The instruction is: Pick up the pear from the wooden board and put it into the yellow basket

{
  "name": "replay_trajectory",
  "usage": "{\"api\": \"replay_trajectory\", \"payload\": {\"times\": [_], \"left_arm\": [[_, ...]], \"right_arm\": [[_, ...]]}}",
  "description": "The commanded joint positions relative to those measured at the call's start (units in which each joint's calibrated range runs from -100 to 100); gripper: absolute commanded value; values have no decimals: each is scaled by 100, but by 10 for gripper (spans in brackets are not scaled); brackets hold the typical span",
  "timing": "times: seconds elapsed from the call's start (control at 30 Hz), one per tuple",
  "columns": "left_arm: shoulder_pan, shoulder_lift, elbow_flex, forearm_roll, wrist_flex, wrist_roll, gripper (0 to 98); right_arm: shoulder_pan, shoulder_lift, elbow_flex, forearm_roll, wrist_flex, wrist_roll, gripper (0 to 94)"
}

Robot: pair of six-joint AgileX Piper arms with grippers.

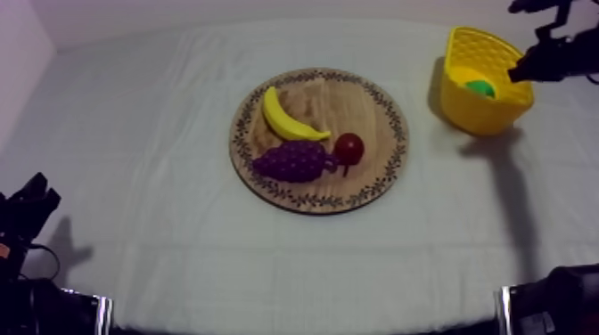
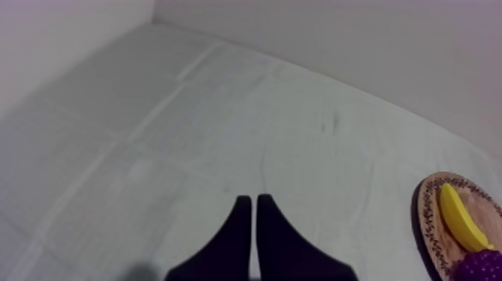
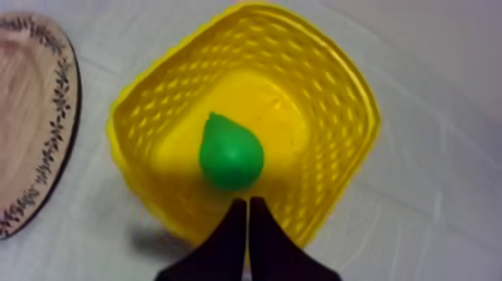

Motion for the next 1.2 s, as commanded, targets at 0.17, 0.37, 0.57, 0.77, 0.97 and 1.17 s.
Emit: {"api": "replay_trajectory", "payload": {"times": [0.17, 0.37, 0.57, 0.77, 0.97, 1.17], "left_arm": [[-3, -4, 0, 1, -1, 0, 1], [-3, -4, 0, 1, -1, 0, 1], [-3, -4, 0, 1, -1, 0, 1], [-3, -4, 0, 1, -1, 2, 1], [-3, -4, 0, 1, -1, 0, 1], [-3, -4, 0, 1, -1, 1, 1]], "right_arm": [[-10, -2653, 2204, 189, -758, -1181, 11], [76, -4223, 3730, -483, -1153, -926, 7], [-24, -5812, 4927, -851, -1005, -663, 6], [-135, -7153, 5427, -490, -241, -1154, 6], [-237, -7955, 5466, -84, 485, -1792, 6], [-156, -8073, 5479, 34, 522, -1837, 6]]}}
